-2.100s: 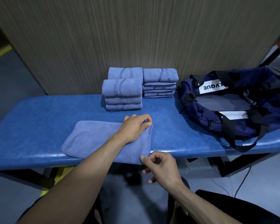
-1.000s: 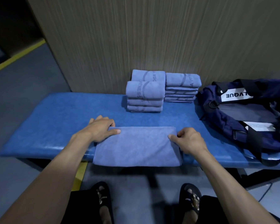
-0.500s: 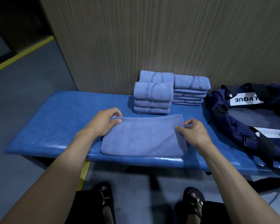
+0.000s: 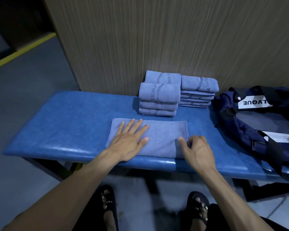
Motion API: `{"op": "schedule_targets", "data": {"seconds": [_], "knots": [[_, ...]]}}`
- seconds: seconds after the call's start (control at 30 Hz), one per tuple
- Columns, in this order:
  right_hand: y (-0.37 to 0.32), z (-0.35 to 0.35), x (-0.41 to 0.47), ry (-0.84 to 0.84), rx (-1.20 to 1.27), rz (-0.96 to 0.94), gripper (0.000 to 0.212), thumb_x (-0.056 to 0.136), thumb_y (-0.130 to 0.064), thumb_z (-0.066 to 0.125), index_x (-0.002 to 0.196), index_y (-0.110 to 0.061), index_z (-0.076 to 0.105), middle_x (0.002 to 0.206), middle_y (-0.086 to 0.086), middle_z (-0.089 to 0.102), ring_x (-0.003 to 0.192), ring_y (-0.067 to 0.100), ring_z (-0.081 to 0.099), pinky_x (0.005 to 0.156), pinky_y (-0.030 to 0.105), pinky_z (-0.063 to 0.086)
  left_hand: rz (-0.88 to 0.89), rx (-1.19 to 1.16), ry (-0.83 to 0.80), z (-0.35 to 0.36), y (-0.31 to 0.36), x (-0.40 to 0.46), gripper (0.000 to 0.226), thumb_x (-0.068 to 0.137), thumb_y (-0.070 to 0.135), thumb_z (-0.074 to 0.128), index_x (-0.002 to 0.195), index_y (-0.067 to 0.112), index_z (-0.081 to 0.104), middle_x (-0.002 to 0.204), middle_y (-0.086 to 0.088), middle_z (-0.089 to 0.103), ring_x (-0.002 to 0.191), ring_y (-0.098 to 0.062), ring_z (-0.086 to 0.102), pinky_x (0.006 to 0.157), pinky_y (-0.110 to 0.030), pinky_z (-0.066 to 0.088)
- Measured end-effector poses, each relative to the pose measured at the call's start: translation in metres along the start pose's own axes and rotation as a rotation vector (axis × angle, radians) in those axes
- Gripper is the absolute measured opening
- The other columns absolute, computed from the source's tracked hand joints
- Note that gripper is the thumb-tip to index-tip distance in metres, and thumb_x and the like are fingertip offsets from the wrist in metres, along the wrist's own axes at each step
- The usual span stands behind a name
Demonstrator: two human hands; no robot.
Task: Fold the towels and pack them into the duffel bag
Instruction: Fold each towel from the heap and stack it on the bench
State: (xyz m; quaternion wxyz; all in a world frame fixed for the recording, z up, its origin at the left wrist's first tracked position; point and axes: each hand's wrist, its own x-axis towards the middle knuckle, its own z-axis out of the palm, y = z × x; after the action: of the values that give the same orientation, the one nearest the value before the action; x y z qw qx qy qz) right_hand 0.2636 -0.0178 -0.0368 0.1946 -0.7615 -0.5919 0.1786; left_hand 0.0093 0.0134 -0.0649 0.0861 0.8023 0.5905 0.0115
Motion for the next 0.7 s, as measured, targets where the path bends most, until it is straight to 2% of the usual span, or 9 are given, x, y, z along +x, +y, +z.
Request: {"op": "schedule_targets", "data": {"seconds": [0.07, 0.2, 0.4, 0.5, 0.53, 0.57, 0.6, 0.63, 0.7], "knots": [[0.008, 0.000, -0.008, 0.017, 0.017, -0.012, 0.043, 0.097, -0.052, 0.051, 0.071, -0.019, 0.045, 0.092, 0.004, 0.052, 0.078, 0.031, 0.051, 0.067, 0.037, 0.039, 0.006, 0.000, -0.008, -0.002, 0.001, 0.000, 0.080, 0.087, 0.070, -0.006, 0.160, 0.038, 0.005, 0.169, 0.009, -0.005, 0.155, -0.017, -0.009, 0.124, -0.045, -0.010], [0.019, -0.006, -0.008, 0.039, -0.005, 0.047, 0.041, 0.099, -0.051, 0.047, 0.074, -0.018, 0.049, 0.083, 0.007, 0.062, 0.080, 0.035, 0.054, 0.068, 0.038, 0.041, 0.012, -0.002, -0.004, -0.004, -0.002, 0.000, 0.061, 0.103, 0.060, 0.016, 0.160, 0.040, 0.006, 0.169, 0.011, -0.004, 0.155, -0.015, -0.009, 0.124, -0.043, -0.010], [0.023, -0.014, -0.002, 0.052, -0.210, 0.001, 0.043, 0.102, -0.048, 0.040, 0.078, -0.013, 0.047, 0.089, 0.014, 0.064, 0.080, 0.039, 0.054, 0.067, 0.040, 0.041, 0.008, -0.001, -0.027, -0.010, 0.000, 0.000, 0.069, 0.097, 0.068, 0.008, 0.160, 0.039, 0.008, 0.169, 0.010, -0.003, 0.155, -0.016, -0.007, 0.125, -0.044, -0.007], [0.011, -0.014, 0.002, 0.241, -0.184, -0.217, 0.033, 0.102, -0.044, 0.044, 0.091, -0.014, 0.051, 0.099, 0.009, 0.059, 0.088, 0.038, 0.056, 0.067, 0.041, 0.041, 0.039, -0.003, 0.036, -0.015, 0.014, 0.002, 0.084, 0.086, 0.071, -0.004, 0.160, 0.035, 0.013, 0.169, 0.008, 0.004, 0.156, -0.020, 0.001, 0.126, -0.045, 0.001], [0.003, -0.011, 0.004, 0.274, -0.163, -0.336, 0.031, 0.102, -0.042, 0.045, 0.101, -0.013, 0.056, 0.108, 0.008, 0.060, 0.097, 0.037, 0.057, 0.072, 0.043, 0.046, 0.059, -0.008, 0.046, -0.014, 0.020, 0.003, 0.081, 0.089, 0.070, -0.001, 0.160, 0.034, 0.012, 0.169, 0.008, 0.003, 0.156, -0.020, 0.001, 0.126, -0.045, 0.001], [-0.004, -0.006, 0.007, 0.256, -0.165, -0.444, 0.037, 0.103, -0.041, 0.043, 0.116, -0.012, 0.060, 0.123, 0.010, 0.061, 0.112, 0.036, 0.057, 0.085, 0.046, 0.049, 0.075, -0.014, 0.044, -0.011, 0.026, 0.005, 0.075, 0.094, 0.069, 0.004, 0.160, 0.035, 0.009, 0.169, 0.009, 0.000, 0.156, -0.019, -0.002, 0.126, -0.045, 0.000], [-0.011, 0.000, 0.010, 0.178, -0.182, -0.527, 0.050, 0.104, -0.044, 0.035, 0.133, -0.011, 0.057, 0.142, 0.012, 0.055, 0.131, 0.035, 0.050, 0.103, 0.049, 0.044, 0.089, -0.012, 0.028, -0.008, 0.031, 0.005, 0.070, 0.098, 0.067, 0.010, 0.160, 0.036, 0.005, 0.169, 0.010, -0.004, 0.156, -0.018, -0.006, 0.126, -0.045, -0.003], [-0.016, 0.006, 0.013, 0.064, -0.219, -0.572, 0.062, 0.103, -0.048, 0.023, 0.147, -0.012, 0.047, 0.157, 0.011, 0.040, 0.147, 0.032, 0.034, 0.118, 0.049, 0.031, 0.099, 0.001, 0.008, -0.003, 0.034, 0.005, 0.067, 0.100, 0.065, 0.013, 0.160, 0.036, 0.002, 0.169, 0.011, -0.008, 0.156, -0.017, -0.009, 0.125, -0.046, -0.005], [-0.014, 0.018, 0.020, -0.131, -0.321, -0.526, 0.072, 0.099, -0.053, 0.003, 0.160, -0.019, 0.020, 0.169, 0.004, 0.010, 0.156, 0.025, 0.003, 0.126, 0.046, 0.004, 0.112, 0.048, 0.001, 0.004, 0.034, 0.005, 0.070, 0.096, 0.067, 0.006, 0.159, 0.038, -0.003, 0.168, 0.012, -0.011, 0.155, -0.017, -0.012, 0.125, -0.045, -0.009]]}}
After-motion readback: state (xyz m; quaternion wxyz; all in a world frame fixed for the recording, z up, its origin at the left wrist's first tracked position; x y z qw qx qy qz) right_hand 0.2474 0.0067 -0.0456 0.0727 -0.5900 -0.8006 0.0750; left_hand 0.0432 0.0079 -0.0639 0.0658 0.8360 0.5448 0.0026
